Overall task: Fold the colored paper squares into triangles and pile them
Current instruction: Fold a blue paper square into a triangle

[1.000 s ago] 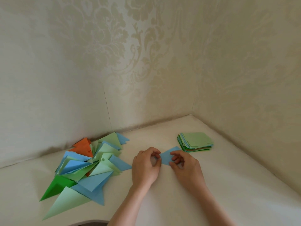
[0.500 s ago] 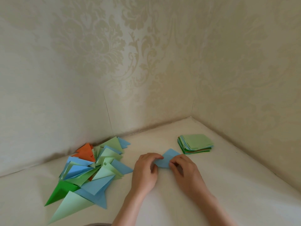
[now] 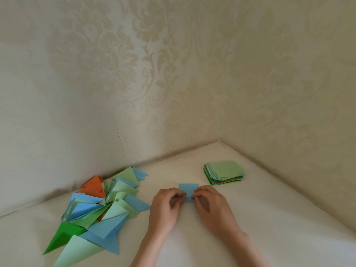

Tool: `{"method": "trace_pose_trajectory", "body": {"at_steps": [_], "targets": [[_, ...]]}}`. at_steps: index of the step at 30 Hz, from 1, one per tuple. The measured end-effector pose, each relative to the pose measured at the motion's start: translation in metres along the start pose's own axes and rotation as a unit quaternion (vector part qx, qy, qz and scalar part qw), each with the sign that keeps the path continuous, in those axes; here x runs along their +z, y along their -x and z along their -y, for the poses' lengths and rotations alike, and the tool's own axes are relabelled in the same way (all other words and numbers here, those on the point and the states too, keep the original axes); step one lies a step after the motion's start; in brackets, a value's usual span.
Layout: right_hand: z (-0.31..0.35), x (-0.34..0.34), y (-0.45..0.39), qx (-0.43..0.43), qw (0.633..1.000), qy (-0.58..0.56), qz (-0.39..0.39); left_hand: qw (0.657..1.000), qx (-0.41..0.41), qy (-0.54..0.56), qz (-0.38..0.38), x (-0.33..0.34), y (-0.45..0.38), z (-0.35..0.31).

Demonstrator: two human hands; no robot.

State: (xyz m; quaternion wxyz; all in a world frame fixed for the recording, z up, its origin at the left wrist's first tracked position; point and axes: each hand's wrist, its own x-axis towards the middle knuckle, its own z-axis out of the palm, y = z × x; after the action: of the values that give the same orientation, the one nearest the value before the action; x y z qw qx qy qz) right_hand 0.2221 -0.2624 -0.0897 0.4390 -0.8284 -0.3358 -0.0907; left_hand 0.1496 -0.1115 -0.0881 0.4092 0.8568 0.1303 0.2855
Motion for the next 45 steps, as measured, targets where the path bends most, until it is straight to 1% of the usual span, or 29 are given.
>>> {"method": "trace_pose_trajectory", "body": {"at_steps": [2, 5, 12, 18, 23, 32, 35, 39, 43, 45], "targets": [[0.002, 0.0, 0.001, 0.001, 1.0, 0.006, 0.007, 1.0, -0.014, 0.007, 0.001, 0.0, 0.0, -0.001], [0.001, 0.002, 0.001, 0.0, 1.0, 0.023, 0.008, 1.0, -0.013, 0.003, -0.004, 0.001, -0.001, -0.001], [-0.001, 0.002, 0.0, 0.006, 0.999, 0.049, -0.019, 0.997, 0.011, -0.07, -0.041, 0.004, -0.002, 0.0], [0.002, 0.005, -0.002, 0.009, 0.996, 0.085, -0.017, 0.993, 0.0, -0.111, -0.031, 0.007, -0.002, 0.002], [0.0, 0.004, -0.002, 0.05, 0.998, 0.042, -0.009, 0.994, -0.021, -0.099, -0.03, 0.006, -0.003, 0.0], [-0.001, 0.004, -0.002, 0.053, 0.998, 0.037, -0.006, 0.997, -0.02, -0.049, -0.047, 0.004, -0.004, 0.004], [0.0, 0.002, -0.002, 0.063, 0.997, 0.041, -0.002, 0.996, 0.004, -0.085, -0.028, 0.004, -0.005, 0.005], [0.004, -0.004, -0.003, 0.09, 0.996, -0.011, 0.023, 0.986, 0.031, -0.162, 0.026, -0.001, -0.009, 0.001], [0.004, -0.007, 0.0, 0.054, 0.998, -0.021, 0.0, 0.97, 0.098, -0.218, 0.045, -0.009, -0.005, -0.008], [0.004, -0.007, 0.001, 0.042, 0.998, -0.036, -0.004, 0.961, 0.112, -0.244, 0.072, -0.008, 0.001, -0.016]]}}
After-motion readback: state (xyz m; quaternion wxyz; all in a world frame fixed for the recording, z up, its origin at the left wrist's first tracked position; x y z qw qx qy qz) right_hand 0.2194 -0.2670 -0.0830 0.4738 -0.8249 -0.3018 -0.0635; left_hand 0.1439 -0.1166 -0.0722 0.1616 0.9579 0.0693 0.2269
